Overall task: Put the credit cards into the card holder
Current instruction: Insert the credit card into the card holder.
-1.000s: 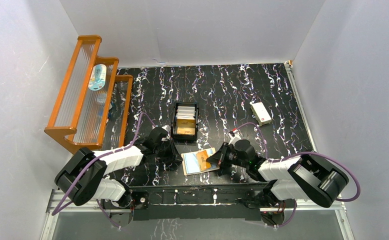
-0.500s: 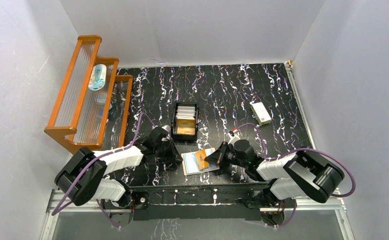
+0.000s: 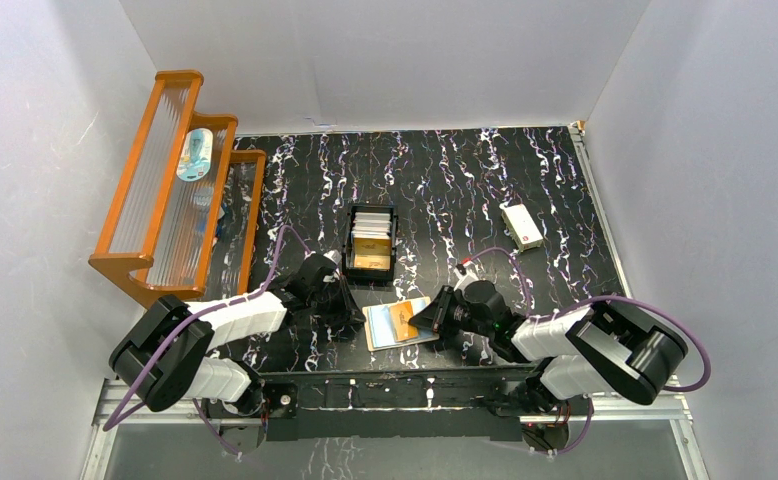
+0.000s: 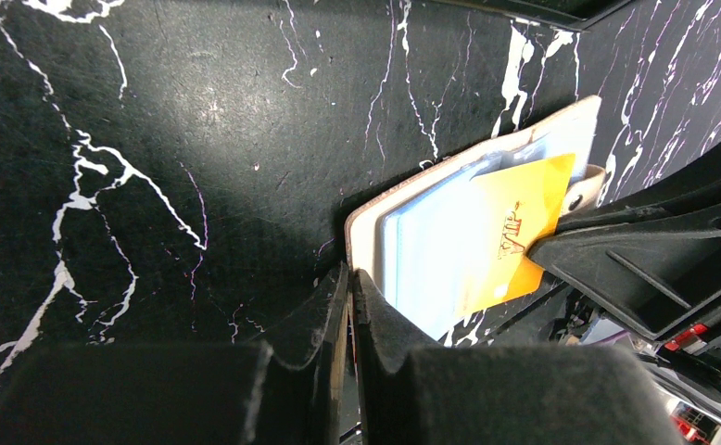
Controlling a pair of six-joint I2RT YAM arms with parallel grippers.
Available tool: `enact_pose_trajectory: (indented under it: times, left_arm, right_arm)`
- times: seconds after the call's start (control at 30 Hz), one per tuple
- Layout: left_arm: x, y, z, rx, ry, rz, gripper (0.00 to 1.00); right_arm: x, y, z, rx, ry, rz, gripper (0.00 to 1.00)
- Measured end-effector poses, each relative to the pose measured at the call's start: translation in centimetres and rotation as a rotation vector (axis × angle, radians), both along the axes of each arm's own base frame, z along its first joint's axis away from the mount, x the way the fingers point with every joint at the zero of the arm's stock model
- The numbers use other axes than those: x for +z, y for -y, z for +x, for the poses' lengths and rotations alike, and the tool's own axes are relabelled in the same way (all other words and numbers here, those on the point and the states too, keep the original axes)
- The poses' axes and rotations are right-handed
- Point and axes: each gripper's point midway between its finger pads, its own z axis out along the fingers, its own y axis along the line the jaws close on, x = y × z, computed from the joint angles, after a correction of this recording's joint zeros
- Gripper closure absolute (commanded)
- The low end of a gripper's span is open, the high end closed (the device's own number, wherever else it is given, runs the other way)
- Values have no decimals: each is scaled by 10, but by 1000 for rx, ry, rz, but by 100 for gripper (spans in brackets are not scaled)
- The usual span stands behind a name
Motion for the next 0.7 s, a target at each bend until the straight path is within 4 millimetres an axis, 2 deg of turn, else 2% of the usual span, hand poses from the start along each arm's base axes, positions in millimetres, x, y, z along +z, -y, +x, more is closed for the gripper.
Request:
enact_pose_trajectory:
  times: [0.13, 0.3, 0.37, 0.6, 0.63, 0.7]
  left_arm:
    - [0, 0, 0, -1, 1, 0, 93]
    - [0, 1, 0, -13, 6, 5, 93]
    - [0, 1, 0, -16, 8, 6, 93]
    - [0, 1, 0, -13, 6, 5, 93]
    - [0, 1, 0, -13, 7, 5, 93]
    - [1, 1, 0, -11, 7, 7, 93]
  right_arm:
    - [-5, -2, 1, 7, -9, -29, 80]
    - [-5, -8, 5, 31, 15, -62, 90]
    - [-4, -8, 6, 42, 31, -72, 88]
    - [-1, -14, 12, 80, 69, -135, 69]
    - [-2, -15, 10, 91, 67, -148, 68]
    - [-4, -15, 10, 109, 62, -195, 78]
